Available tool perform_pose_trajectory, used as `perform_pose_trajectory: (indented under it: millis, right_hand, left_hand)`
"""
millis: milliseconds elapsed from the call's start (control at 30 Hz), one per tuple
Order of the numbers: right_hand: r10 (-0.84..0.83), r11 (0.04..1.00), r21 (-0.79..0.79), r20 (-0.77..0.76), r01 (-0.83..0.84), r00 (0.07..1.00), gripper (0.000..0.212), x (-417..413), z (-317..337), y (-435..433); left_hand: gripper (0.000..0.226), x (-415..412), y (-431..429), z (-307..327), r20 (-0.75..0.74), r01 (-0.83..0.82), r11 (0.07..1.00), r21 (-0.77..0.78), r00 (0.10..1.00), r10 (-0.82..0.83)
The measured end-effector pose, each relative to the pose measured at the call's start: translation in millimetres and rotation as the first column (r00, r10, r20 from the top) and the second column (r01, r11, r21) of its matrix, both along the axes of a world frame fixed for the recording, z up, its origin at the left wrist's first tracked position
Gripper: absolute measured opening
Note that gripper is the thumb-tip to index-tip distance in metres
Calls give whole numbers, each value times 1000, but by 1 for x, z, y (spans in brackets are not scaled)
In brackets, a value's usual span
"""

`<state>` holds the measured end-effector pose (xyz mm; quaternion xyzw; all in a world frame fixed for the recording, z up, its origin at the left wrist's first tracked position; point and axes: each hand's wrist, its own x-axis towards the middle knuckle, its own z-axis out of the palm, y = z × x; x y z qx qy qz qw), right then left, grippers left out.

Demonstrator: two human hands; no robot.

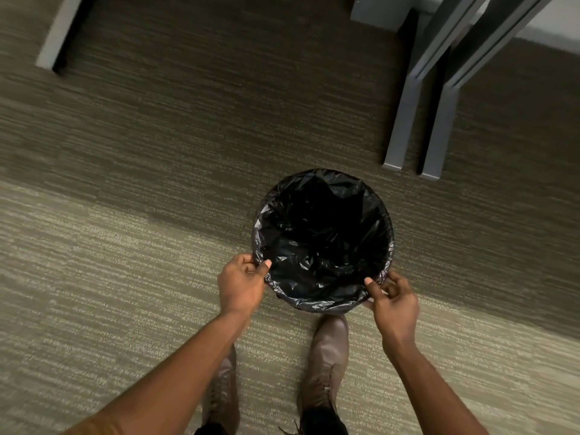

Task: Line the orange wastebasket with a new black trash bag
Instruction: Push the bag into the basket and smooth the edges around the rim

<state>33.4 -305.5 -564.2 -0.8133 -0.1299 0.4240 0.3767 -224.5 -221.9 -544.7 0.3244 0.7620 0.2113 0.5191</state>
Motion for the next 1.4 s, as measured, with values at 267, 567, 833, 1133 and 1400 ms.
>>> perform_pose_trajectory:
  millis: [267,567,833,1133,1400]
  right_hand:
    - [-16,1000,-1,-35,16,999,41,1,5,19]
    - [29,997,71,-16,-28,999,37,33,16,70]
    - [-24,983,184,23,20,999,34,63,21,146]
    - [-34,963,264,-94,58,995,20,93,4,208]
    - [-94,978,173,-132,116,987,33,96,-11,222]
  left_hand:
    - [31,-2,8,-1,-165,199,978,57,968,-187]
    - [18,15,64,18,-221,289,950,119,940,-259]
    - [19,54,171,32,-263,360,921,149,912,-314]
    - [31,94,258,6,-312,457,864,212,869,-384]
    - [31,103,272,-8,-375,535,829,161,810,-450]
